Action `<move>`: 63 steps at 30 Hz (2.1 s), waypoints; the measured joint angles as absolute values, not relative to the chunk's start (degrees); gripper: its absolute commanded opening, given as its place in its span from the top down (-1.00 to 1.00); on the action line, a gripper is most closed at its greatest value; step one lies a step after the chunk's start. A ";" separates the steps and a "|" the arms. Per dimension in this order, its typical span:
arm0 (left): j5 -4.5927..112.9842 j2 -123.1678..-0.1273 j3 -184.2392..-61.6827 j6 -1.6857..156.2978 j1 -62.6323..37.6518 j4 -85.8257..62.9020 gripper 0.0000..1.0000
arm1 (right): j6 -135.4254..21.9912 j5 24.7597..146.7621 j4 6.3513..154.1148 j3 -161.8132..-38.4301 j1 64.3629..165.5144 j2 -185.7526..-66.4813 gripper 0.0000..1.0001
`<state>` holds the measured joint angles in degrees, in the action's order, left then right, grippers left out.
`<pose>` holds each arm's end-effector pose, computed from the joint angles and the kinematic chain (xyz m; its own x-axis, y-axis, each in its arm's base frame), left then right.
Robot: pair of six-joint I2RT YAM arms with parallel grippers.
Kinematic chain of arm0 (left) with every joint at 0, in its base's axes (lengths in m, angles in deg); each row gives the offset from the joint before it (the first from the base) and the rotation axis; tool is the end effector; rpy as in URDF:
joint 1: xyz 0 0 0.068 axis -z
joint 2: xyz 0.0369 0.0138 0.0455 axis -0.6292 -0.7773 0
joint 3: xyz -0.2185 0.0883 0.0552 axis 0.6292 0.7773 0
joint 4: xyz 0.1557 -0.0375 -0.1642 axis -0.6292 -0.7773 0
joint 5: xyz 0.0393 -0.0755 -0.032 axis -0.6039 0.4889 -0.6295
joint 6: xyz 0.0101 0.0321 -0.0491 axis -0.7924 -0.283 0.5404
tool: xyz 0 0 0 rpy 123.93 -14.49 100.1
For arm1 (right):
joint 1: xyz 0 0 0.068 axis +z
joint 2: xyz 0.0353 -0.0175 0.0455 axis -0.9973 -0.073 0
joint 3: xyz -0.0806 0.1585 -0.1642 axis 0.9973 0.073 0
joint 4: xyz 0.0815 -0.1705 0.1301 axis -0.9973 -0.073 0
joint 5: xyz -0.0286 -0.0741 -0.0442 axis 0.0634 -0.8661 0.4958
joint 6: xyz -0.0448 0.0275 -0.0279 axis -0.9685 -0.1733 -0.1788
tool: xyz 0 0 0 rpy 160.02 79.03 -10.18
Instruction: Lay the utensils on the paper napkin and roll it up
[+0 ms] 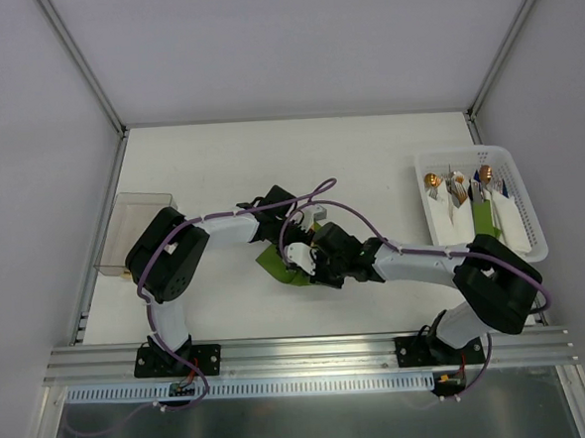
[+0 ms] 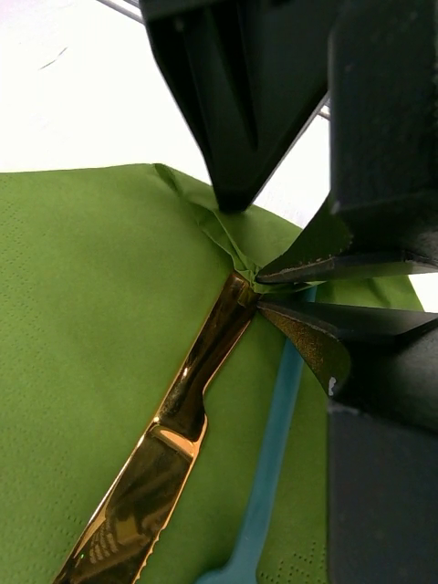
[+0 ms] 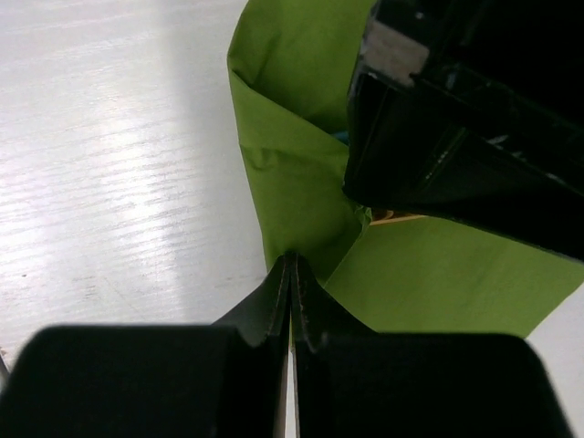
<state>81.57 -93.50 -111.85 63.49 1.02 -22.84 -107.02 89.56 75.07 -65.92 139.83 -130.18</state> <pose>0.2439 -0.2380 0.1346 -0.6002 0.5454 -0.5851 0.7995 0.3891 -0.4575 0.1515 0.2234 0.1539 0.2740 -0.7707 -0.5753 -0.9377 -0.0811 -0.3380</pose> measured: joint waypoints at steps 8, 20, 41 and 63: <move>81.90 -93.50 -111.85 63.66 1.02 -22.89 0.56 | -105.20 88.82 75.24 -67.36 139.83 -132.87 1.00; 76.17 -85.02 -110.25 68.53 0.17 -25.31 0.23 | -104.37 89.19 76.07 -68.56 139.61 -133.63 1.00; 70.27 -65.51 -90.52 96.75 -1.60 -19.15 0.49 | -102.25 89.37 74.94 -71.56 138.41 -135.62 0.99; 64.61 -75.32 -89.49 115.29 -1.58 -1.31 0.61 | -98.73 89.26 72.14 -72.63 136.90 -137.00 1.00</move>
